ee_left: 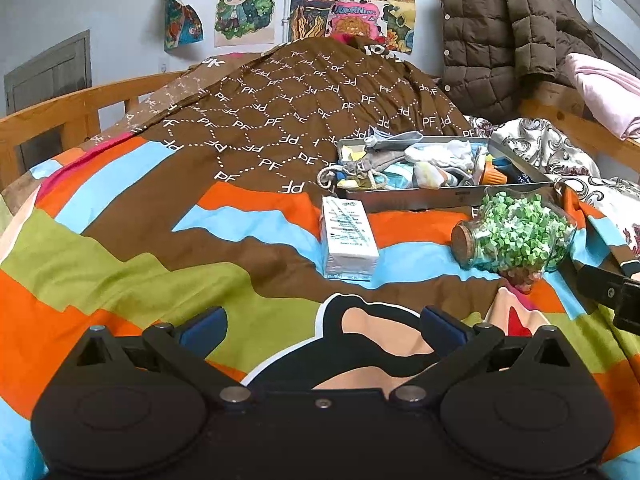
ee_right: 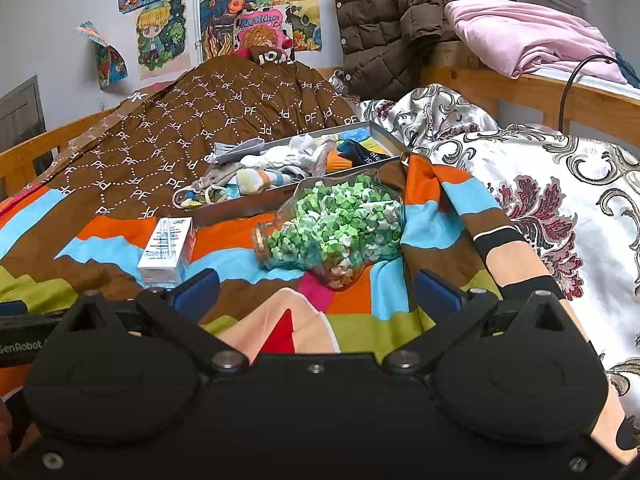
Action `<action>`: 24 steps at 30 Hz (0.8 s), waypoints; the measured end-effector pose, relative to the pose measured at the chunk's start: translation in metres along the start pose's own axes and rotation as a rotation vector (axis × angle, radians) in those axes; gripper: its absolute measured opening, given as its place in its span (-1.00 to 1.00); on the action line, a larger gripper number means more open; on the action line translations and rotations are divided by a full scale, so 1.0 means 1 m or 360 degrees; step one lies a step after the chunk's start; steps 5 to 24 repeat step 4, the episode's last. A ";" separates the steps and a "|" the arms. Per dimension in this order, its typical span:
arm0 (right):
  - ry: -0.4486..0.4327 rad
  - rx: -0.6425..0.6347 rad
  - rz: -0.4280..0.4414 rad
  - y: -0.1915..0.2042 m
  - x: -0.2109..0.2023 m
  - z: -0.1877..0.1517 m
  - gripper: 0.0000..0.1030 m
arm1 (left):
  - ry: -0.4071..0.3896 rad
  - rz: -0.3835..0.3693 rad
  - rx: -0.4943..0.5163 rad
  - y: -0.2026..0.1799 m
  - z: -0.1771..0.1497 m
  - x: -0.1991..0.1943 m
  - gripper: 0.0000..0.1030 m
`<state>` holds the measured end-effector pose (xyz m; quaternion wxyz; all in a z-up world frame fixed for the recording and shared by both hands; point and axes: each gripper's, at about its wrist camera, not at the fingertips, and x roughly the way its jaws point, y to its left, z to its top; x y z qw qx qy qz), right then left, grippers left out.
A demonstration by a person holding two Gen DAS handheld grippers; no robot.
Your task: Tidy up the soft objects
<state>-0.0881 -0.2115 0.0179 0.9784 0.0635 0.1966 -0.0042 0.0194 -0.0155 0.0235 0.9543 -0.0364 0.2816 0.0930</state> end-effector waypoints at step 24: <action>0.0009 -0.0004 0.0005 0.001 0.002 -0.003 0.99 | 0.0006 0.0001 -0.0019 0.002 0.001 0.001 0.99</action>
